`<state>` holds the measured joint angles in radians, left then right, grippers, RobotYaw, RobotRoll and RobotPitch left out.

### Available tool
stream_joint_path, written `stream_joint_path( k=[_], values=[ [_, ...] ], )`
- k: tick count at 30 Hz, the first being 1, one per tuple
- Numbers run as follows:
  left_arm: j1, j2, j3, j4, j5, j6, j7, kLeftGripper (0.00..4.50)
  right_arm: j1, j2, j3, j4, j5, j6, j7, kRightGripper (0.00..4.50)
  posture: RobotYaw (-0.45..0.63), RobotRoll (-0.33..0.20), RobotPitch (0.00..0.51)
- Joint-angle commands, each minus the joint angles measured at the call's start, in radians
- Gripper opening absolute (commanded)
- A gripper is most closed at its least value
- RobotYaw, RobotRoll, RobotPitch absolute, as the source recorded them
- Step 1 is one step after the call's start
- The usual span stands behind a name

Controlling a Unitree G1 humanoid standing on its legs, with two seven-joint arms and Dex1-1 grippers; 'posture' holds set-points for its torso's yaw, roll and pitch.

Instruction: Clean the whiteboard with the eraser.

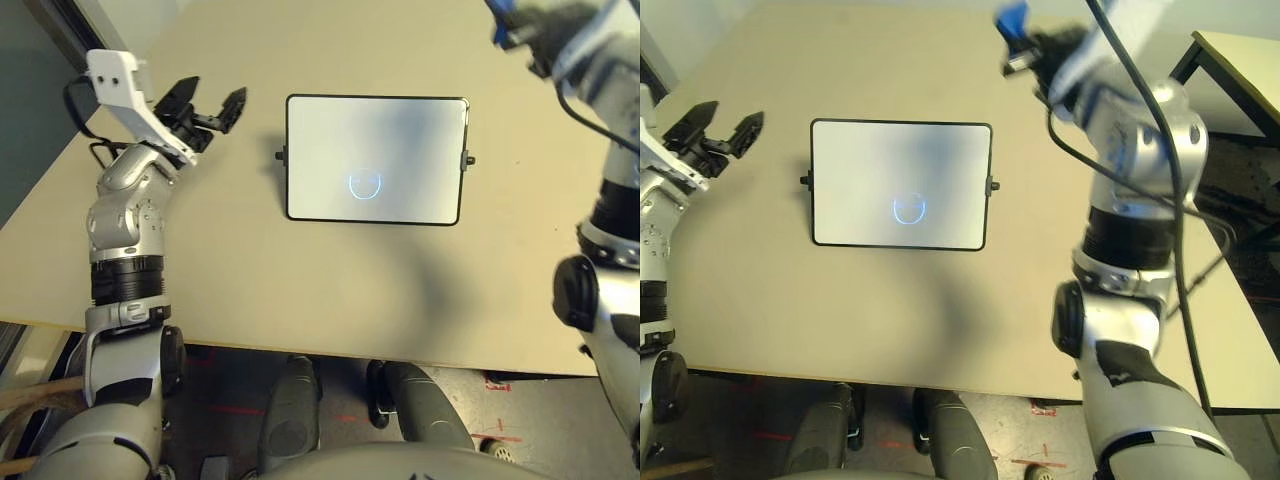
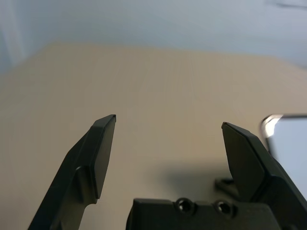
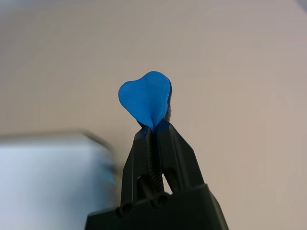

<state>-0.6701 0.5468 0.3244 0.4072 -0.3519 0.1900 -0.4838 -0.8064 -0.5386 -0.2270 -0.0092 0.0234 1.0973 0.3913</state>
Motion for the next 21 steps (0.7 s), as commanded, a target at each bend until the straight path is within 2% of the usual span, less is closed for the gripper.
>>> stream_joint_path(
  k=[1, 3, 12, 21],
  values=[
    [0.013, -0.01, -0.012, 0.056, 0.016, -0.032, -0.018, 4.5, 0.055, 0.008, -0.041, 0.027, 0.013, 0.036, -0.047, 0.0, -0.05, 0.0, 0.138],
    [0.013, -0.014, -0.019, 0.074, 0.017, -0.039, -0.027, 4.5, 0.086, 0.046, -0.075, 0.04, 0.027, 0.074, -0.084, 0.0, -0.05, 0.0, 0.136],
    [0.05, -0.022, -0.033, 0.093, 0.016, -0.041, -0.057, 4.5, 0.181, 0.143, -0.064, 0.029, 0.056, 0.174, -0.144, 0.0, -0.03, 0.0, 0.129],
    [0.08, -0.032, -0.046, 0.094, 0.019, -0.039, -0.071, 4.5, 0.181, 0.179, -0.064, 0.044, 0.074, 0.16, -0.174, 0.0, -0.04, 0.0, 0.13]
  ],
)
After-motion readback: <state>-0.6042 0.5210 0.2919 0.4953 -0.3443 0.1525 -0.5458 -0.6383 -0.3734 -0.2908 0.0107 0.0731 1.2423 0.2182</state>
